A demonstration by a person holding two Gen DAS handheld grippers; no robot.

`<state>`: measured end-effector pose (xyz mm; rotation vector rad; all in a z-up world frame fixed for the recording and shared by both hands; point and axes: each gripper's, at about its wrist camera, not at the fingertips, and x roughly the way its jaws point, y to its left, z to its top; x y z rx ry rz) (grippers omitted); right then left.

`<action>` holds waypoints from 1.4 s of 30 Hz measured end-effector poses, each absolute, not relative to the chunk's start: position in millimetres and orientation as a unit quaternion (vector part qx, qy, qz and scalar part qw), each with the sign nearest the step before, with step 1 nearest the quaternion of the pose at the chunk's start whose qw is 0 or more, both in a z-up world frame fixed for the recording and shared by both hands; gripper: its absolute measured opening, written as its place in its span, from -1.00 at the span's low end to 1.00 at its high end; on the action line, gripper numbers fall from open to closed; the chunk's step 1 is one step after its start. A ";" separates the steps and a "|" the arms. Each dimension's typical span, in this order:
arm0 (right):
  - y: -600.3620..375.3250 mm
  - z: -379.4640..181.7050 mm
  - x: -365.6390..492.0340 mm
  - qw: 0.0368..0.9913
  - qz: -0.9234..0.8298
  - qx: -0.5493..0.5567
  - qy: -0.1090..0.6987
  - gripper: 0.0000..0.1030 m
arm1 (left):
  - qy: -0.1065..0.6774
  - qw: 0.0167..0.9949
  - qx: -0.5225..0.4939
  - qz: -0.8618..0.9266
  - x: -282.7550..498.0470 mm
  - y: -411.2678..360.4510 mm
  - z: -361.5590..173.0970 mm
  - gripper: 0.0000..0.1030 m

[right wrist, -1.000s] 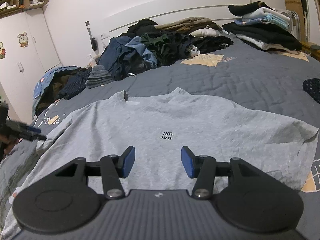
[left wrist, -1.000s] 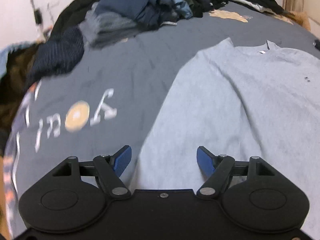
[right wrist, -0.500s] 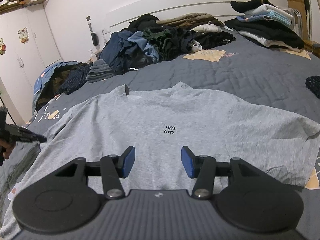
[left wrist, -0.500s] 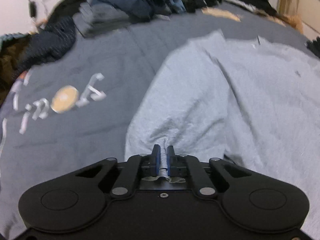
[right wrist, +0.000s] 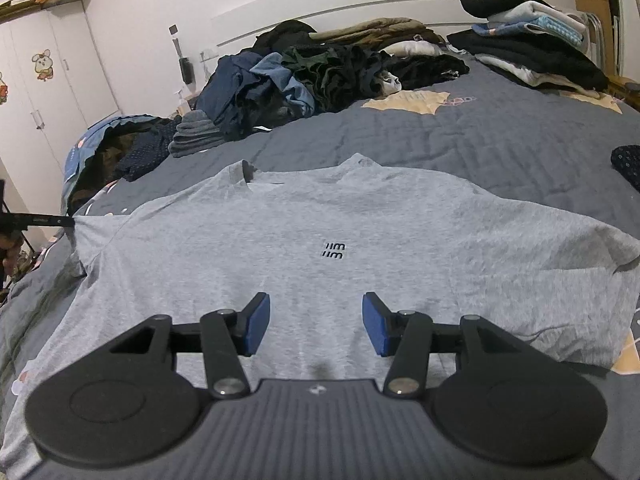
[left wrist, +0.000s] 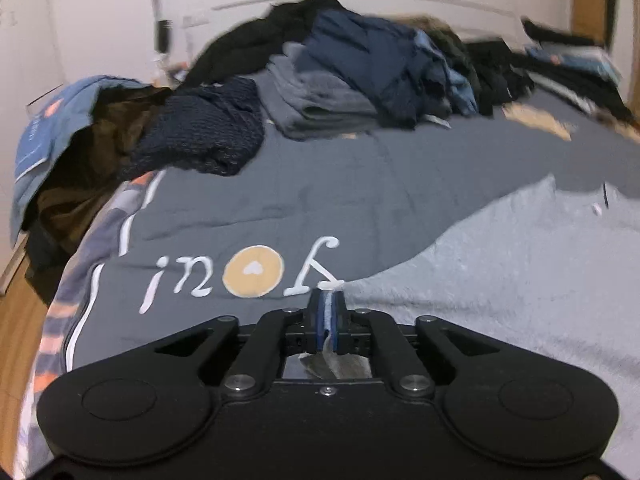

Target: Fold clothes

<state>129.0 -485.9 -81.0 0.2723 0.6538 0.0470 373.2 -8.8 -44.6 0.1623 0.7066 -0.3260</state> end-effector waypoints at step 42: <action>-571.7 -49.1 107.6 0.932 -0.117 0.152 0.308 0.00 | 0.334 0.908 -0.036 -0.250 198.0 -94.7 -14.3 0.08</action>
